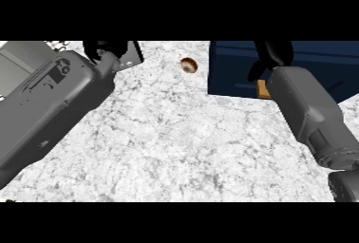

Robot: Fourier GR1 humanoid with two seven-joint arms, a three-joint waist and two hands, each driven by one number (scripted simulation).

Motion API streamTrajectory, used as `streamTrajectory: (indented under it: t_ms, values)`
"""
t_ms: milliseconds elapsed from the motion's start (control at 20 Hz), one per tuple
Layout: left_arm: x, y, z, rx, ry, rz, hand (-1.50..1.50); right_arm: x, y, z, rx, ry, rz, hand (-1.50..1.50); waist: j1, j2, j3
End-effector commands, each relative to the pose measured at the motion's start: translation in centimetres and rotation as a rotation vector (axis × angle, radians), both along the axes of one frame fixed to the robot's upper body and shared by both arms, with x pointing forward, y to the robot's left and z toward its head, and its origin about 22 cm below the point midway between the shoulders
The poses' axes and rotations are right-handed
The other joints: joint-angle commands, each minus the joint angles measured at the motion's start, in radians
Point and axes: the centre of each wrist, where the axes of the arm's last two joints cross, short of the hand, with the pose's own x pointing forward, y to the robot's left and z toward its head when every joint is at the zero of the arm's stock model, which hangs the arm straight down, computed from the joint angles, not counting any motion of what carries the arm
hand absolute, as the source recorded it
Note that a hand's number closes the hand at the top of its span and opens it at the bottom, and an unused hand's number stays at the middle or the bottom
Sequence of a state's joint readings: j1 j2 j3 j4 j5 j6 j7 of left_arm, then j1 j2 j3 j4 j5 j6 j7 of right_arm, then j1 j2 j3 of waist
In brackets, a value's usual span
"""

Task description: Pick up the can, place it into the drawer and close the drawer

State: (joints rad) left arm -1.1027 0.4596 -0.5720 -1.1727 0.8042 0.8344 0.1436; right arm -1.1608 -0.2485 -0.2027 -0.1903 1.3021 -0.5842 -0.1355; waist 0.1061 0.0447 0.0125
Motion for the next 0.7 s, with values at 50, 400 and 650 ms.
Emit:
streamTrajectory:
  t_ms: [50, 400, 650]
  values:
    - [-0.3, 0.7, 0.6, -0.007, 0.007, -0.012, -1.50, 1.1, 2.7, 3.5, 0.202, -0.016, 0.124, -1.50, 0.015, -0.013, -0.008]
    - [-0.7, 0.5, 0.3, 0.000, -0.005, 0.000, -1.50, 1.1, 3.2, 3.0, 0.670, 0.020, 0.151, -1.50, 0.009, -0.013, -0.003]
    - [-1.0, 1.0, 0.6, -0.006, 0.011, -0.001, -1.50, 1.2, 2.6, 3.4, 0.744, 0.036, 0.175, -1.50, 0.001, -0.014, -0.008]
